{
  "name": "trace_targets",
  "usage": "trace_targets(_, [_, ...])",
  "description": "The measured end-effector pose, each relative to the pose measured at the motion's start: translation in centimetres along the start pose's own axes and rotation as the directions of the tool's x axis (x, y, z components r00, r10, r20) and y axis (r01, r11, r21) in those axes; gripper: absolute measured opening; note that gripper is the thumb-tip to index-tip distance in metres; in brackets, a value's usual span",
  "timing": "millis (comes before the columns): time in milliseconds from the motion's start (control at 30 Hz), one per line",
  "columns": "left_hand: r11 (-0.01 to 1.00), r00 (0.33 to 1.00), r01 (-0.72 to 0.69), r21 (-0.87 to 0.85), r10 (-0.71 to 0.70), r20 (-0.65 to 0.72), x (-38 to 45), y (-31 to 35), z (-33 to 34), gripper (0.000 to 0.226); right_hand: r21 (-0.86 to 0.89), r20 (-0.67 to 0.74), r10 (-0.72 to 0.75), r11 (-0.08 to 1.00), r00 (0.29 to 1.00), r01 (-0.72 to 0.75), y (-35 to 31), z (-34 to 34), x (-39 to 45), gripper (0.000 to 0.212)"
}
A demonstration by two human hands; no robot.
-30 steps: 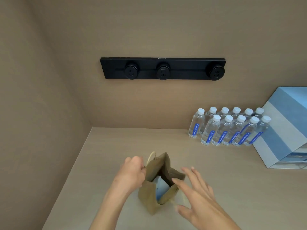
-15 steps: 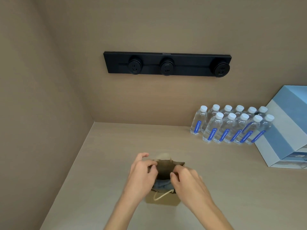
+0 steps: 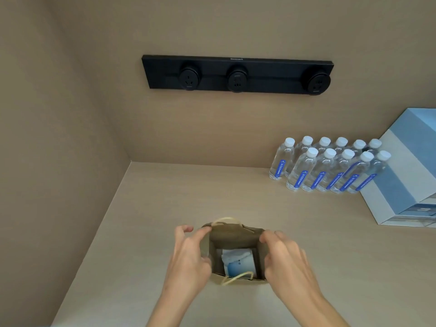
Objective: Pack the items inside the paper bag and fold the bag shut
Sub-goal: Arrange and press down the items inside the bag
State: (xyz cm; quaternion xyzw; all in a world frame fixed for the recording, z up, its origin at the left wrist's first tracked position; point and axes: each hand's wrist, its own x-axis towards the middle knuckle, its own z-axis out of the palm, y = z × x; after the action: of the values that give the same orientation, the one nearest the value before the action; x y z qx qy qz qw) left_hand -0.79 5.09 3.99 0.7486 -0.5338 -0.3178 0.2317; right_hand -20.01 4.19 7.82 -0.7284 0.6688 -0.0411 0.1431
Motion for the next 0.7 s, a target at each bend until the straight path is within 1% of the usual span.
trace_targets(33, [1.0, 1.0, -0.003, 0.0, 0.003, 0.016, -0.5, -0.1, 0.2, 0.074, -0.069, -0.021, -0.043, 0.997, 0.999, 0.041, 0.2, 0.0, -0.4, 0.03])
trace_targets(67, [1.0, 1.0, -0.008, 0.0, 0.008, 0.029, -0.8, -0.1, 0.5, 0.075, -0.123, -0.05, -0.138, 0.984, 0.989, 0.131, 0.4, 0.2, -0.6, 0.027])
trace_targets(100, [1.0, 0.999, -0.017, 0.002, 0.017, 0.038, -1.3, 0.0, 0.9, 0.075, -0.143, -0.084, -0.281, 0.953, 0.956, 0.268, 0.7, 0.3, -0.8, 0.021])
trace_targets(133, [0.999, 0.999, -0.036, 0.005, 0.035, 0.035, -1.5, 0.1, 1.2, 0.075, -0.141, -0.102, -0.423, 0.902, 0.9, 0.408, 0.9, 0.1, -0.8, 0.013])
trace_targets(167, [0.998, 0.998, -0.057, 0.011, 0.057, 0.029, -1.7, 0.2, 1.3, 0.075, -0.121, -0.088, -0.548, 0.835, 0.832, 0.537, 0.8, -0.3, -0.7, 0.006])
trace_targets(233, [0.997, 0.997, -0.07, 0.013, 0.069, 0.038, -1.8, 0.5, 1.5, 0.075, -0.139, 0.045, -0.72, 0.682, 0.692, 0.718, 1.1, -0.5, -0.3, 0.005])
trace_targets(267, [0.997, 0.996, -0.072, 0.003, 0.072, 0.049, -1.9, 0.7, 1.5, 0.075, -0.218, 0.169, -0.744, 0.612, 0.647, 0.76, 1.0, -0.5, 0.1, 0.005])
trace_targets(300, [0.997, 0.995, -0.078, -0.014, 0.078, 0.063, -2.0, 0.8, 1.5, 0.075, -0.314, 0.276, -0.723, 0.555, 0.633, 0.77, 0.8, -0.5, 0.6, 0.009])
trace_targets(333, [0.996, 0.993, -0.087, -0.032, 0.089, 0.074, -2.2, 1.0, 1.6, 0.075, -0.377, 0.415, -0.603, 0.568, 0.682, 0.732, 0.3, -0.5, 1.2, 0.013])
trace_targets(367, [0.994, 0.991, -0.098, -0.044, 0.102, 0.082, -2.5, 1.2, 1.6, 0.074, -0.406, 0.517, -0.464, 0.606, 0.719, 0.684, -0.3, -0.5, 1.9, 0.018])
trace_targets(400, [0.993, 0.99, -0.109, -0.047, 0.113, 0.089, -2.7, 1.3, 1.8, 0.074, -0.425, 0.581, -0.341, 0.648, 0.739, 0.633, -0.9, 0.1, 2.8, 0.022])
trace_targets(433, [0.992, 0.988, -0.116, -0.048, 0.12, 0.098, -2.9, 1.5, 1.9, 0.074, -0.433, 0.603, -0.253, 0.693, 0.757, 0.576, -1.6, 0.7, 3.7, 0.023])
trace_targets(467, [0.992, 0.987, -0.116, -0.049, 0.121, 0.106, -3.1, 1.5, 2.0, 0.074, -0.434, 0.613, -0.2, 0.723, 0.764, 0.538, -2.1, 1.5, 4.6, 0.023])
trace_targets(533, [0.993, 0.988, -0.106, -0.049, 0.11, 0.112, -3.2, 1.7, 2.2, 0.072, -0.433, 0.622, -0.176, 0.735, 0.763, 0.522, -3.0, 3.6, 6.1, 0.021])
trace_targets(600, [0.994, 0.989, -0.095, -0.05, 0.1, 0.113, -3.1, 1.7, 2.1, 0.072, -0.428, 0.66, -0.165, 0.72, 0.733, 0.547, -3.2, 6.0, 7.4, 0.019])
trace_targets(633, [0.995, 0.989, -0.091, -0.05, 0.096, 0.112, -3.1, 1.7, 2.1, 0.072, -0.437, 0.675, -0.167, 0.695, 0.719, 0.571, -3.2, 7.1, 8.0, 0.021])
trace_targets(700, [0.994, 0.989, -0.091, -0.055, 0.097, 0.114, -3.1, 1.8, 2.0, 0.073, -0.476, 0.713, -0.174, 0.59, 0.679, 0.652, -3.0, 9.0, 8.8, 0.03])
